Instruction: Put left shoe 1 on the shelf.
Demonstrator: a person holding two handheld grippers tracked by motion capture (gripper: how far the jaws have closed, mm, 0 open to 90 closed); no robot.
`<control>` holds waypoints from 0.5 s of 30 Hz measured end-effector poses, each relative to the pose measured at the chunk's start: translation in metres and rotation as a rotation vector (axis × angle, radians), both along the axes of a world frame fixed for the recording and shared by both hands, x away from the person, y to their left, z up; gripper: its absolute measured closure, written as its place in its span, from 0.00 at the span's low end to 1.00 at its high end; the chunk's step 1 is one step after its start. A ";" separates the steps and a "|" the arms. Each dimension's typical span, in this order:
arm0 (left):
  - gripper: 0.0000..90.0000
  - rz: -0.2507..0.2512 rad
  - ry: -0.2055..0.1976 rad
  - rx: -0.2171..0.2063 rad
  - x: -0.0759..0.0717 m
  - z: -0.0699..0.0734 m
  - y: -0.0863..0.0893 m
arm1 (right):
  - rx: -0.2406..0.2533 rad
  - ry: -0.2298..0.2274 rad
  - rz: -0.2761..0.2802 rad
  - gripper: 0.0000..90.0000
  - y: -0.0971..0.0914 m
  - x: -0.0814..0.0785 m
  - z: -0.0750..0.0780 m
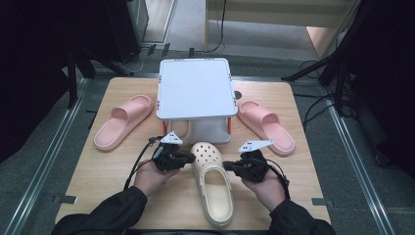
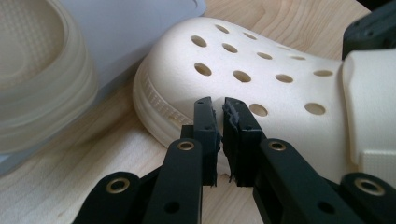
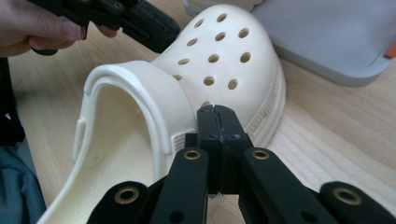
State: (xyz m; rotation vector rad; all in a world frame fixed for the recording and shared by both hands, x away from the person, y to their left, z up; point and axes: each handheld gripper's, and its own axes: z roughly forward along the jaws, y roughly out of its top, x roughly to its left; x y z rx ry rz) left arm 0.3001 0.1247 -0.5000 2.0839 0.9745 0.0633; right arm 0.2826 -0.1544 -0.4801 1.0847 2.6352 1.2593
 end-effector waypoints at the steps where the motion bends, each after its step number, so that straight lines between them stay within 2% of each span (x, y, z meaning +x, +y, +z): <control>1: 0.92 -0.002 -0.003 0.001 0.001 0.000 -0.001 | -0.005 0.008 0.000 1.00 0.002 -0.001 -0.001; 2: 0.92 0.001 -0.011 0.007 0.002 0.000 -0.002 | -0.011 0.002 -0.005 1.00 0.003 -0.002 -0.002; 8: 0.92 0.000 0.004 0.003 0.009 0.001 -0.004 | 0.010 0.016 -0.002 1.00 0.006 -0.008 -0.003; 11: 0.89 -0.009 0.044 -0.040 0.012 0.005 0.000 | 0.019 0.023 -0.023 0.98 0.002 -0.008 -0.002; 15: 0.89 -0.023 0.040 -0.078 0.011 0.018 0.007 | 0.070 -0.005 -0.060 0.91 -0.007 -0.012 0.007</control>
